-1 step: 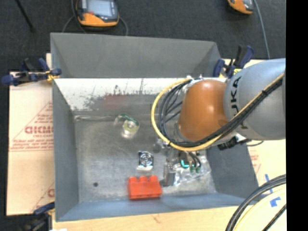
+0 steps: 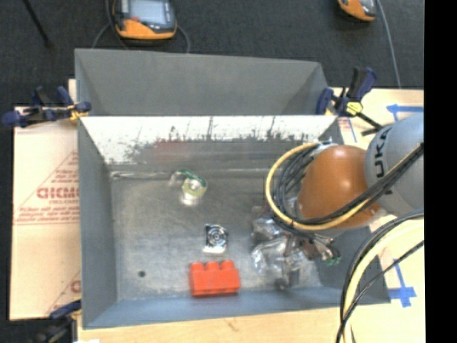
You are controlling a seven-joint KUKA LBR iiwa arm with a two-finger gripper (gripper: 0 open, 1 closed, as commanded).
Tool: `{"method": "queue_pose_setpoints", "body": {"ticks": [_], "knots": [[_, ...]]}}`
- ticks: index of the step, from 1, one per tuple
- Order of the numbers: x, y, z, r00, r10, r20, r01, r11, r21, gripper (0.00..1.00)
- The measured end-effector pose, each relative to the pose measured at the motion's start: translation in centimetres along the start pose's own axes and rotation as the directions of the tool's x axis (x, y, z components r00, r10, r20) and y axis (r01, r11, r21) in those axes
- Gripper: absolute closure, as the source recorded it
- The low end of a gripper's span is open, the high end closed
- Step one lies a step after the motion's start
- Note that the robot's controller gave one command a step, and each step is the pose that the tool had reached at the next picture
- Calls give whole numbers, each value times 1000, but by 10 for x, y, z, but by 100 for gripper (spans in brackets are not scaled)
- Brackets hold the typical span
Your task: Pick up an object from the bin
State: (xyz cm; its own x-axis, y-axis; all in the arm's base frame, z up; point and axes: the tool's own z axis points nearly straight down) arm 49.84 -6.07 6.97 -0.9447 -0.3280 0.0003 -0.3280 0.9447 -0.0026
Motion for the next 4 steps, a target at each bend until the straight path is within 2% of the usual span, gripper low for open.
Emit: {"method": "queue_pose_setpoints", "body": {"ticks": [1,2,3,4], "knots": [[10,-20,-31,993,-117,5,117,993,1,0],[9,-31,-31,986,165,7,-165,986,-1,0],[6,-40,-1,905,424,4,-424,905,-4,0],[11,-37,-1,999,51,2,-51,999,0,0]]}}
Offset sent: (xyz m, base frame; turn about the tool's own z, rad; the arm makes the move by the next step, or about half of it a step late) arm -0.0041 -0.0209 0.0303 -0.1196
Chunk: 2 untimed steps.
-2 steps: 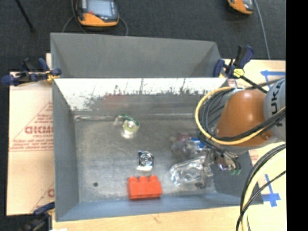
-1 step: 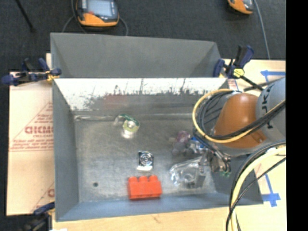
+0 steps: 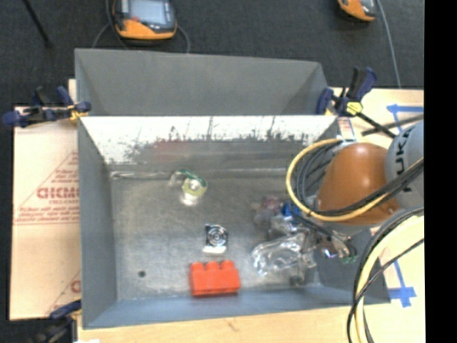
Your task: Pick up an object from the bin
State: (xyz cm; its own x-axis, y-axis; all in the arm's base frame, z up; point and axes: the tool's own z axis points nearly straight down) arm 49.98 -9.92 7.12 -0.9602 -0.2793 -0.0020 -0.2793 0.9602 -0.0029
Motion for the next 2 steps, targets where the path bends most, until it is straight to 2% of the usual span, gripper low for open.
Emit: {"method": "queue_pose_setpoints", "body": {"ticks": [1,2], "knots": [[-1,0,0,1000,3,3,-3,1000,0,100],[-2,-1,-69,1000,6,4,-6,1000,1,100]]}}
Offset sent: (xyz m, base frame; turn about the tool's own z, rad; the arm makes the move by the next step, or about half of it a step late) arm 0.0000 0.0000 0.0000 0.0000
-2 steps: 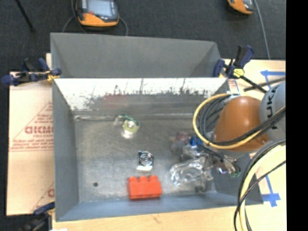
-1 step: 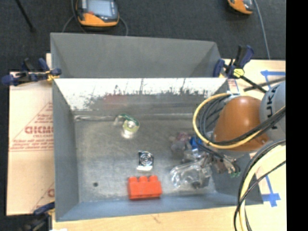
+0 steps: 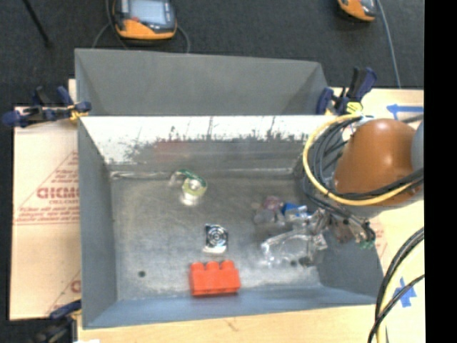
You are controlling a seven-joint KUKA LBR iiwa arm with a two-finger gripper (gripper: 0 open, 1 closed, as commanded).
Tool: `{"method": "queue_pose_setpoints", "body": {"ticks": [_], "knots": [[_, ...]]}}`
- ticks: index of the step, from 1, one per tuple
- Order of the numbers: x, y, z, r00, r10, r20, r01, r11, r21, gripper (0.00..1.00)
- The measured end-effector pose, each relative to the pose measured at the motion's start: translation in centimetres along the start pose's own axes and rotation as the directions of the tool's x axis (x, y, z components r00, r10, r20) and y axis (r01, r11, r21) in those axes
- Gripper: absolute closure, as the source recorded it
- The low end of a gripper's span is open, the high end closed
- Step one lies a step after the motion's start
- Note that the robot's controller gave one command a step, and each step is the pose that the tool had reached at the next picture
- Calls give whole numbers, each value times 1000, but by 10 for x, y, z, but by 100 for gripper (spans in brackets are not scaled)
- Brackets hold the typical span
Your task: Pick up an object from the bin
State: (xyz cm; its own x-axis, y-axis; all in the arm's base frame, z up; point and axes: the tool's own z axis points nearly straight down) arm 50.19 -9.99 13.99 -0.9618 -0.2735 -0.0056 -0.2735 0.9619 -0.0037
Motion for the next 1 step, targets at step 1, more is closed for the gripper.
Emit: {"method": "queue_pose_setpoints", "body": {"ticks": [1], "knots": [[-1,-1,-22,1000,5,-2,-5,1000,-1,100]]}}
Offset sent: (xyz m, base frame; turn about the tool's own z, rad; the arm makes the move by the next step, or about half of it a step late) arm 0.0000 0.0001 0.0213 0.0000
